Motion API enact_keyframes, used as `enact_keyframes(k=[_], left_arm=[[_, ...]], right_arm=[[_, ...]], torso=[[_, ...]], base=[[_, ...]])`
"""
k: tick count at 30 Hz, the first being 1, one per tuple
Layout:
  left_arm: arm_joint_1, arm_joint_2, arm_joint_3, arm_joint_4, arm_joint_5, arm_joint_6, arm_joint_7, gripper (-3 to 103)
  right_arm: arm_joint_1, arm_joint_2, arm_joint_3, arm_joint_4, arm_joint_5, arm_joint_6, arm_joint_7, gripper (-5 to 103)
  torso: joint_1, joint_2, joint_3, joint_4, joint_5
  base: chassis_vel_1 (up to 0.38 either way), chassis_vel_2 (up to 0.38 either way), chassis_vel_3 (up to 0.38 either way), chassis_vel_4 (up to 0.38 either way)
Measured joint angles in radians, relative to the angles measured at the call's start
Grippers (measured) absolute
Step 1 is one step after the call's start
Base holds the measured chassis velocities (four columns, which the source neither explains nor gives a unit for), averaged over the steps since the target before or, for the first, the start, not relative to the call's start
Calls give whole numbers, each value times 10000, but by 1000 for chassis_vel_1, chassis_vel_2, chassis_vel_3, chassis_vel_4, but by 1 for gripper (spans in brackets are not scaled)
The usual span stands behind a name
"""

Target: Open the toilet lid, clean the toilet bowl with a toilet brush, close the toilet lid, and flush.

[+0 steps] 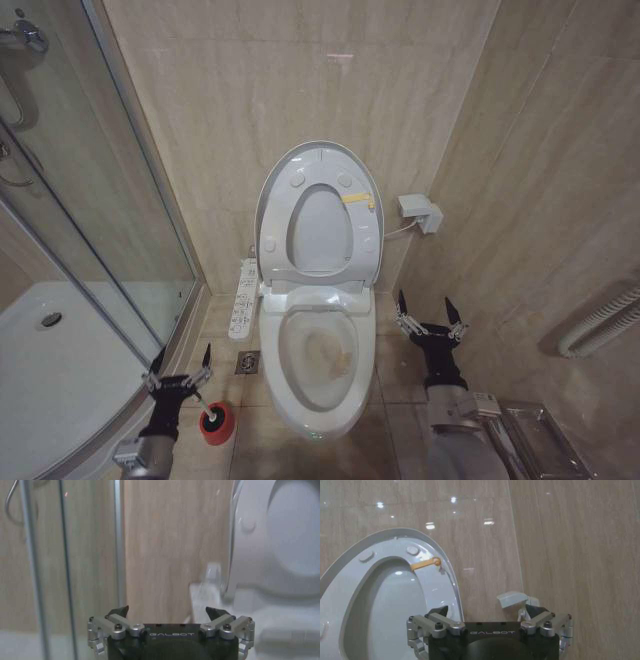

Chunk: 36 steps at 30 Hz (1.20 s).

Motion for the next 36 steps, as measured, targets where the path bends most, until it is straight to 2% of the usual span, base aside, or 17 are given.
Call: enact_keyframes(k=[9,12,21,32,36], left_arm=[[-191,-40,-82,1877,-229,-550,117,100],[-532,-29,-27,2929,-312,-982,277,100],[-1575,223,116,4907,-620,-1654,799,100],[-2547,535,529,6041,-1532,-1666,1825,100],[-2724,557,614,6231,-1709,-1593,1942,100]], right_arm=[[0,0,0,0,0,0,0,100],[0,0,-1,0,0,0,-1,100],[0,0,0,0,0,0,0,100],[0,0,0,1,0,0,0,100],[0,0,0,1,0,1,0,100]], torso=[[0,0,0,0,0],[0,0,0,0,-2],[0,0,0,-1,-2],[1,0,1,-1,-1],[1,0,1,-2,-1]], base=[[0,0,0,0],[0,0,0,0],[0,0,0,0],[0,0,0,0],[0,0,0,0]])
